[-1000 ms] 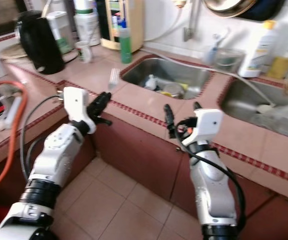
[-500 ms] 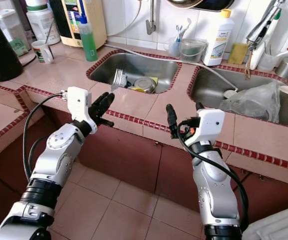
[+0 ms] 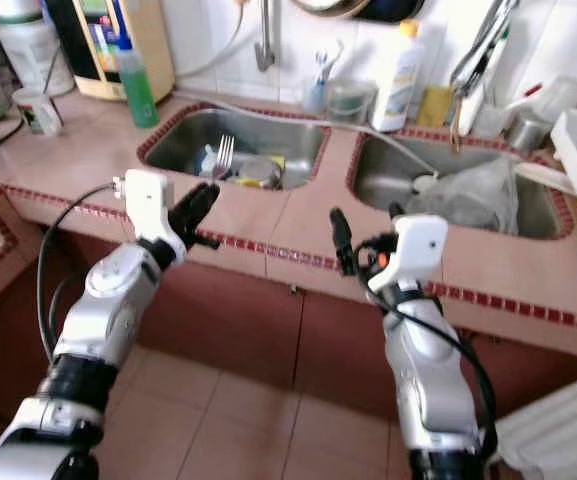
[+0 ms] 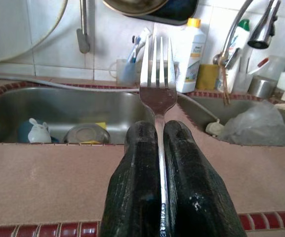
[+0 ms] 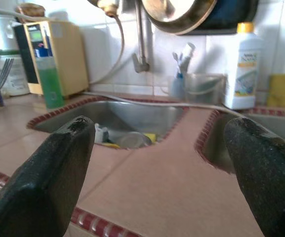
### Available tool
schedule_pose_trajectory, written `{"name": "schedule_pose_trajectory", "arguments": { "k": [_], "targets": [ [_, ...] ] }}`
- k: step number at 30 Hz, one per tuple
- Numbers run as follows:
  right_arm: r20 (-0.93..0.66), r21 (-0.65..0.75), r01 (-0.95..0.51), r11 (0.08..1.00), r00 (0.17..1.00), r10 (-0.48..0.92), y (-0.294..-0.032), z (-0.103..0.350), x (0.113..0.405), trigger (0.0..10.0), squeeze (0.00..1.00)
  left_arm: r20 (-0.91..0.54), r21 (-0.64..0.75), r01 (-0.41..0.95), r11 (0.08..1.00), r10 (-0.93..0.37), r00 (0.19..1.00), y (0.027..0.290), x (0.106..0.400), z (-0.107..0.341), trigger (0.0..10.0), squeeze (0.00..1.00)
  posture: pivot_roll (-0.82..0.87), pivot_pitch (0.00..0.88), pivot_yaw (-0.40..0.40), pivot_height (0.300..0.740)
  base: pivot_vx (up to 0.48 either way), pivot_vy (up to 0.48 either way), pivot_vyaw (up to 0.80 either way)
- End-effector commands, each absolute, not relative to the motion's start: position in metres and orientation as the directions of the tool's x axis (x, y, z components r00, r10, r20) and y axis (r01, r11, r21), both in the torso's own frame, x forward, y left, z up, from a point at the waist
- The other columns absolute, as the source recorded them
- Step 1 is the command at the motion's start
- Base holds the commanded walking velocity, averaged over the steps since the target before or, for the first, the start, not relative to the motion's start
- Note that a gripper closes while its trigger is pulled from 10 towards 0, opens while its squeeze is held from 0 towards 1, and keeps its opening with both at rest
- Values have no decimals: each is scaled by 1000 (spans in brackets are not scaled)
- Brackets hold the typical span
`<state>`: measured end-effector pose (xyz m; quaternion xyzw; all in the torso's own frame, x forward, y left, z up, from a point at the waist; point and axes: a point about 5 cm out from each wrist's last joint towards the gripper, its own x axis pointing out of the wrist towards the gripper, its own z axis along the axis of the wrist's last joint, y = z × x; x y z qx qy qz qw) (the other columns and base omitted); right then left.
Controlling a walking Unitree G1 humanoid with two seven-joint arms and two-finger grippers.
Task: Kitchen organization
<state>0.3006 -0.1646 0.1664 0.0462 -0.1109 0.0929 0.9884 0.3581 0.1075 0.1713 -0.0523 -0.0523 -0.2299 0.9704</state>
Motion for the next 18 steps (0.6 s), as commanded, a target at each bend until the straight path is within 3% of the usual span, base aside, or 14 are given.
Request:
{"name": "schedule_pose_trajectory", "arguments": {
  "k": [1, 18],
  "targets": [
    [242, 64, -203, 977, 953, 182, -162, 170, 301, 10000, 0, 129, -64, 454, 889, -443, 887, 110, 360, 175, 10000, 0, -107, 0, 31, 740, 251, 0, 0],
    [222, 46, -237, 970, 950, 221, -159, 164, 298, 10000, 0, 116, -54, 464, 884, -456, 882, 111, 356, 172, 10000, 0, -95, 0, 23, 740, 296, 0, 0]
  ]
}}
